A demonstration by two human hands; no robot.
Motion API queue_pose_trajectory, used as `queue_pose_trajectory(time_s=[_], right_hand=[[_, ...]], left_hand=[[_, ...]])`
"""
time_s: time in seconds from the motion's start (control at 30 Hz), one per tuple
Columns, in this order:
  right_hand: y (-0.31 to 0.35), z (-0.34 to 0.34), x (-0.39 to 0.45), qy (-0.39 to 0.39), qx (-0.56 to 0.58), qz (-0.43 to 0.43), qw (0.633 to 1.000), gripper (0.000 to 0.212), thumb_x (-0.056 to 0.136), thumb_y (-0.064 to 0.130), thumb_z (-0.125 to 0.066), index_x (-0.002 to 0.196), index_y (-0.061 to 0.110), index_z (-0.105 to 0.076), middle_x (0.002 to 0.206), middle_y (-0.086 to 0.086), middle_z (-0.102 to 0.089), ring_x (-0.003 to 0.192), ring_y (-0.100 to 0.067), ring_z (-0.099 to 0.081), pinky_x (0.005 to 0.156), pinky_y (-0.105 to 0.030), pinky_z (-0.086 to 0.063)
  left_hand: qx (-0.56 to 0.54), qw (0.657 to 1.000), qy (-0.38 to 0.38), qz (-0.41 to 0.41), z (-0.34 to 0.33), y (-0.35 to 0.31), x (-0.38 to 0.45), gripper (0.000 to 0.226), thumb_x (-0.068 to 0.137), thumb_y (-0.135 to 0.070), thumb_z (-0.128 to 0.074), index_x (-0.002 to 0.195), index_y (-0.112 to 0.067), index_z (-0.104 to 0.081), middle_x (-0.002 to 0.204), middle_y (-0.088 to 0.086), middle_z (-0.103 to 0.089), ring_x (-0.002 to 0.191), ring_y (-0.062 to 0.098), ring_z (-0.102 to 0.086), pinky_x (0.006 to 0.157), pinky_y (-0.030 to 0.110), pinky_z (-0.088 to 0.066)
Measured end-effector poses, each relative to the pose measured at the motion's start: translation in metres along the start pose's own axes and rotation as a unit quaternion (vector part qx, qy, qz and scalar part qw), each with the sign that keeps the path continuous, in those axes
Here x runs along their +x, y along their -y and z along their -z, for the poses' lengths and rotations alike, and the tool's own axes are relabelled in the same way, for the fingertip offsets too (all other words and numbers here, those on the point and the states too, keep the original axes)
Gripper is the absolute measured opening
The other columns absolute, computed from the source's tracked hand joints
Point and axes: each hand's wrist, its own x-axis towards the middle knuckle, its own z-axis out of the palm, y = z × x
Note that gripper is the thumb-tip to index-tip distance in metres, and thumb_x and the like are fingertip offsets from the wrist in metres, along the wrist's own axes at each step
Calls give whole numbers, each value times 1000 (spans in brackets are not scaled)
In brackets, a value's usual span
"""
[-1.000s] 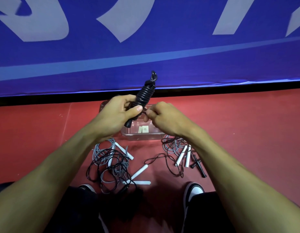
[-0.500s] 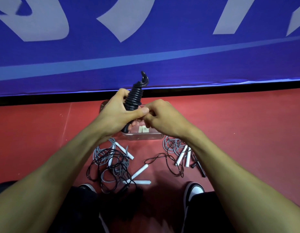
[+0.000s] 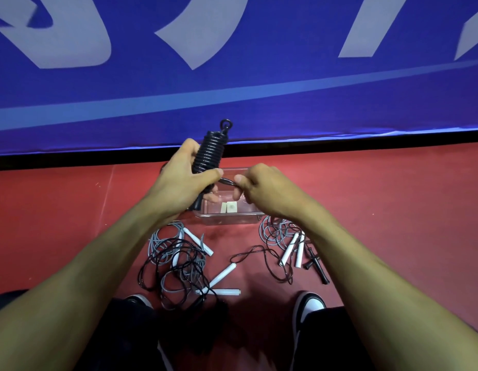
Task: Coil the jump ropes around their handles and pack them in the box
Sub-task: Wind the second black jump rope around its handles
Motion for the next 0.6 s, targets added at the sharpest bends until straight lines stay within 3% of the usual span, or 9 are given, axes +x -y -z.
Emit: queue_pose_trajectory(time_s=[0.07,0.17,0.3,0.37,0.43,0.53,0.6], right_hand=[[3,1,0,2,13,25,1000,38,105,28,-49,72,22,-68,70,-8,-68,53,-5,-53,52,-17,-37],[3,-1,1,0,38,38,999,31,101,28,-57,76,16,-71,63,5,-64,49,4,-52,51,-11,-36],[2,-4,3,-18,24,42,999,31,97,28,-64,74,8,-70,62,4,-67,56,-1,-59,59,-21,-45],[0,-4,3,-29,13,30,999,31,97,27,-63,74,8,-70,61,0,-70,53,-5,-62,62,-25,-50],[-2,-3,2,-20,22,14,999,31,99,26,-61,76,7,-69,61,-1,-71,51,-6,-66,58,-20,-49],[1,-5,-1,1,47,11,999,31,102,24,-57,80,3,-65,61,-1,-71,47,-10,-66,52,-15,-45],[5,-6,0,1,43,26,999,30,102,25,-56,81,4,-63,61,1,-70,43,-2,-60,52,-19,-43]], left_hand=[[12,1000,7,4,0,3,0,27,93,-10,-67,100,-18,-42,82,15,-63,61,25,-65,59,38,-55],[106,994,-8,-21,1,7,1,28,92,-24,-69,102,-21,-42,66,10,-65,49,20,-54,52,34,-42],[160,986,25,-44,-1,5,1,37,79,-51,-70,101,-27,-53,74,-6,-61,63,12,-54,63,35,-45],[66,995,79,-9,-5,3,-1,32,80,-41,-65,104,-21,-59,77,-10,-62,73,10,-54,73,34,-44],[-23,991,125,35,-4,3,-2,28,84,-29,-60,109,-17,-61,84,-9,-64,83,11,-55,80,34,-43],[32,990,135,-16,0,1,-4,18,99,-18,-61,116,-13,-62,91,-9,-67,86,7,-61,83,29,-48],[48,993,100,-31,2,-1,-3,19,96,-10,-66,115,-8,-63,92,-4,-69,82,6,-66,79,27,-51]])
